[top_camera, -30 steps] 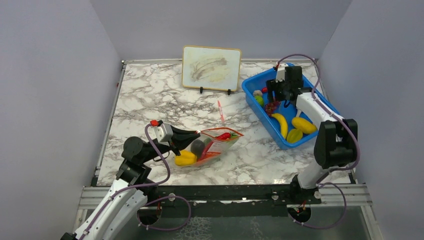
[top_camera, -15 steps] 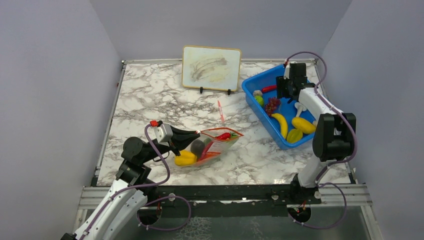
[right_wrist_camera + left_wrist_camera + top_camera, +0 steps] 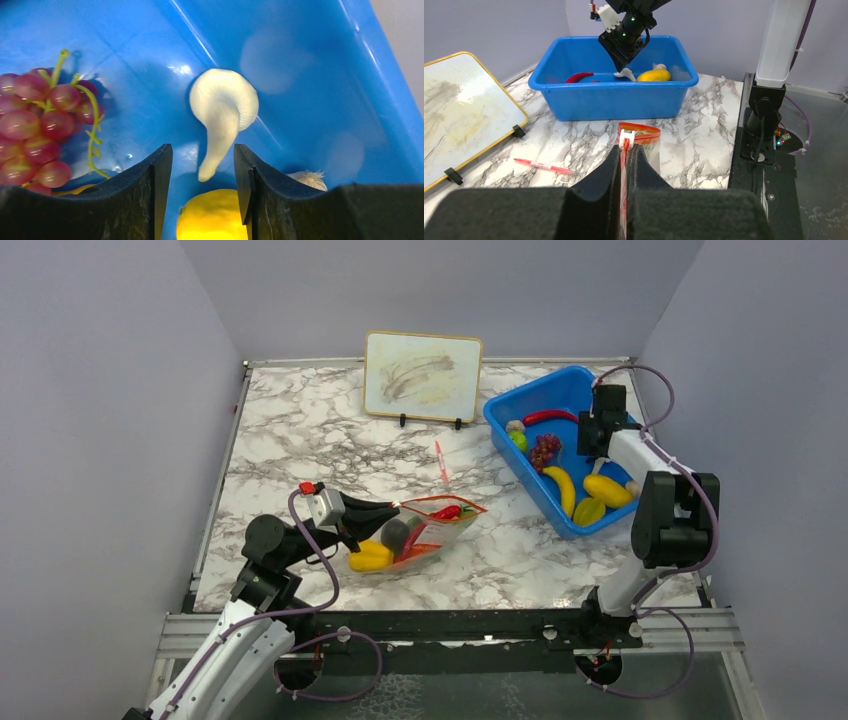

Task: Place the food in the zip-top bag and seal the zipper
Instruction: Pick up the fake vegetable from the bin.

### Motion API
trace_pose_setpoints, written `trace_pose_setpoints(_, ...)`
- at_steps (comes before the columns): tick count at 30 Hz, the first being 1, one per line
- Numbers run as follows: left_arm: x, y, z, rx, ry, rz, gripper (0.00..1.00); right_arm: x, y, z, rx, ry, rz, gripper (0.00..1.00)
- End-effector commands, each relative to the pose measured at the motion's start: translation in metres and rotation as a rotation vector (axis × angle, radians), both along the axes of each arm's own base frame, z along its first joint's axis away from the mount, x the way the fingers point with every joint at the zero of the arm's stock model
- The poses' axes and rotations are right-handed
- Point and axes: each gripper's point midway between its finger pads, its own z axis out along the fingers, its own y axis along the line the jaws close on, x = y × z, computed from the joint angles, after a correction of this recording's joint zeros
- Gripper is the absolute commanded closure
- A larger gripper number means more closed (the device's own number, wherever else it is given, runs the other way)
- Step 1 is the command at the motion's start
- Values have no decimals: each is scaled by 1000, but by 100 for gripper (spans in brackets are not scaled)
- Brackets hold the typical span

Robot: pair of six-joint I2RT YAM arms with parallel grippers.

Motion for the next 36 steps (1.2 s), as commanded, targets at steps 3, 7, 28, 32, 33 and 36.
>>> trace_pose_setpoints(3,-3,1,13,-20,-61,2,100,-3,-21,5,-22,-50,-81,52)
trace_pose_setpoints(7,-4,1,13,-20,-62,0,100,0,-22,-2,-12,-53,-71,52)
trace_pose_setpoints(28,-4,2,14,-20,-67,1,100,2,-27,-26,5,3,-61,62)
trace_pose_setpoints(32,-5,2,14,-20,-69,2,100,4,-24,-19,17,-14,-42,71)
trace_pose_setpoints(33,-4,2,14,-19,-68,2,100,4,-23,-17,20,-19,-38,72)
trace_pose_setpoints(36,-4,2,14,-19,-70,2,100,4,-20,-10,32,-34,-23,76)
